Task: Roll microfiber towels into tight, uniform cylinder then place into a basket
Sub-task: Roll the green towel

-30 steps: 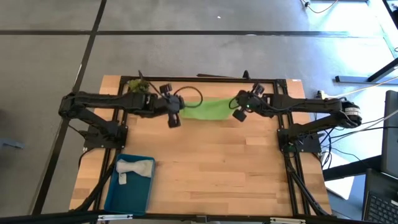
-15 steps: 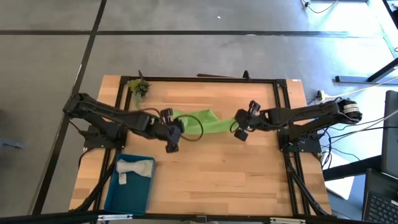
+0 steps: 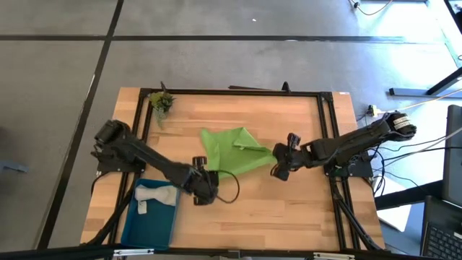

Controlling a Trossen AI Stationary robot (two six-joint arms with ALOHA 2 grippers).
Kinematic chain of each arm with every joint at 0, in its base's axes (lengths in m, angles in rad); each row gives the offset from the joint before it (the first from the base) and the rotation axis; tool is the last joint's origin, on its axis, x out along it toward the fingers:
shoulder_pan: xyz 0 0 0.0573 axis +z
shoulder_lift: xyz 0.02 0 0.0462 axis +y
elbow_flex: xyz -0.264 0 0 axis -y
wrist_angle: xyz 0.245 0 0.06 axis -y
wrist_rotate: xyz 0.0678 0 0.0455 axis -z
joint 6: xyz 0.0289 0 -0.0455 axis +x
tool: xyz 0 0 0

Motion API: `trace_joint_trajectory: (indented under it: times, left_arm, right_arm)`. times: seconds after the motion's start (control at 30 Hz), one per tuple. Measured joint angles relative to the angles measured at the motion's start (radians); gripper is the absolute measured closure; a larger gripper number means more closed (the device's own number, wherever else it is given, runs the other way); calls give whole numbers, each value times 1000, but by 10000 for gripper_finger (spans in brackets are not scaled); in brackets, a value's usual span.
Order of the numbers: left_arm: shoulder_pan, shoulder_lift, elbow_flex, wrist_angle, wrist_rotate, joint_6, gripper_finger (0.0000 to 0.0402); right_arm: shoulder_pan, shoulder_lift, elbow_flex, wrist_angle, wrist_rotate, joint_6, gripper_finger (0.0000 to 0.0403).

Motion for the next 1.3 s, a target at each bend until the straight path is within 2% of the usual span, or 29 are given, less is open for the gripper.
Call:
trace_joint_trajectory:
  times: [0.37,0.57,0.83,1.07,1.2,1.3]
  left_arm:
    - [-54,154,0,93,105,-23,401]
    - [-74,156,0,108,123,-62,401]
    - [-88,155,0,120,186,-118,401]
    - [-87,154,0,125,190,-123,401]
    - [-87,154,0,126,190,-125,401]
    - [-87,154,0,126,200,-128,401]
  right_arm:
    - [124,184,0,76,6,136,399]
    - [159,287,0,148,-1,137,399]
    - [158,346,1,193,-46,130,393]
    - [158,353,1,240,-44,121,331]
    - [158,353,2,309,-45,28,282]
    - [154,347,23,295,-50,-31,253]
